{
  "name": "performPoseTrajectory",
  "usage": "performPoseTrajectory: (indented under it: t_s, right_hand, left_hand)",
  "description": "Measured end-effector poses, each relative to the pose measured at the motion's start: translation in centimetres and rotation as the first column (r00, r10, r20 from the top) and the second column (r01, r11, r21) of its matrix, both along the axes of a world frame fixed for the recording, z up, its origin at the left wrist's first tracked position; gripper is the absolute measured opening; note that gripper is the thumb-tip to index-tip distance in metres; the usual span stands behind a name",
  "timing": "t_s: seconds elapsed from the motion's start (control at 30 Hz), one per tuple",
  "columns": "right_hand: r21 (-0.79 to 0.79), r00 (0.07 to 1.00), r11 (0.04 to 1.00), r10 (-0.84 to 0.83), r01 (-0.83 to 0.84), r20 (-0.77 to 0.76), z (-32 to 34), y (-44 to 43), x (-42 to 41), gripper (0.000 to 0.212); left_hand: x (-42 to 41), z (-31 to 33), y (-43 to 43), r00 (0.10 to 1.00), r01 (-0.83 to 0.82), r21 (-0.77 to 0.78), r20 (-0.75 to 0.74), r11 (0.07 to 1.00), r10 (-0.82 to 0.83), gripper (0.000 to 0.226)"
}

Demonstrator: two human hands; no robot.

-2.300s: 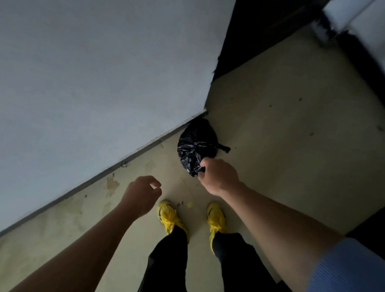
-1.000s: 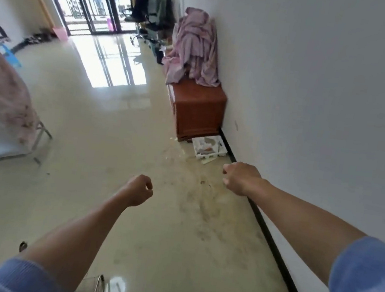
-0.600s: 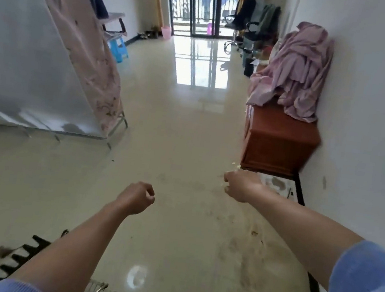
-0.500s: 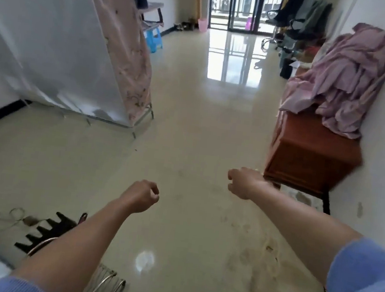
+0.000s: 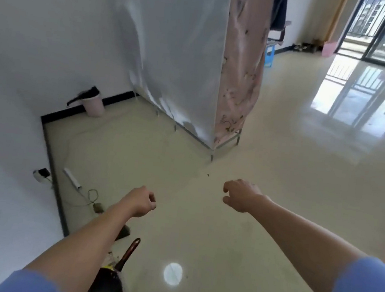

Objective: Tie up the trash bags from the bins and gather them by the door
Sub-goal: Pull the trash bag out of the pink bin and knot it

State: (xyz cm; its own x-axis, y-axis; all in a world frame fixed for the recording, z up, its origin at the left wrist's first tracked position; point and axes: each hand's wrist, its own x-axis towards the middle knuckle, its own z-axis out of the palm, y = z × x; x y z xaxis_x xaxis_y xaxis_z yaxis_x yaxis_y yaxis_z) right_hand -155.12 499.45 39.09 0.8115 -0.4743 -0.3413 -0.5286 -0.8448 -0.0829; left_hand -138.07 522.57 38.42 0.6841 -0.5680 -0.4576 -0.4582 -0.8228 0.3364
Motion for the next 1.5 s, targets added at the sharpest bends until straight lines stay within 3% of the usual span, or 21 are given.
performPoseTrajectory:
  t_s: [0.37, 0.67, 1.0, 1.2, 1.5]
  right_hand:
    - [-0.046, 0.978, 0.977, 0.209, -0.208, 0.004, 2.1, -10.2, 28.3, 0.037]
    - [-0.049, 0.908, 0.906, 0.419, -0.419, -0.022, 1.4, -18.1, 56.6, 0.039]
    - [-0.014, 0.800, 0.800, 0.600, -0.600, -0.018, -0.5, -16.6, 83.4, 0.041]
    - [-0.003, 0.810, 0.811, 0.585, -0.585, -0.040, -1.6, -16.5, 98.6, 0.040]
    - [0.020, 0.842, 0.842, 0.540, -0.539, -0.014, 0.0, -18.3, 120.7, 0.043]
  left_hand:
    - [22.1, 2.4, -7.7, 0.982, -0.183, -0.075, 0.032, 0.980, 0.186, 0.023]
    - [43.4, 2.5, -12.1, 0.903, -0.421, -0.123, 0.033, 0.899, 0.428, 0.018]
    - [64.4, -0.2, -10.3, 0.806, -0.590, -0.095, -0.001, 0.802, 0.592, 0.014]
    - [80.5, -1.4, -9.9, 0.802, -0.597, -0.097, -0.054, 0.796, 0.595, 0.018]
    - [105.0, 0.7, -12.0, 0.834, -0.551, -0.093, -0.019, 0.829, 0.552, 0.019]
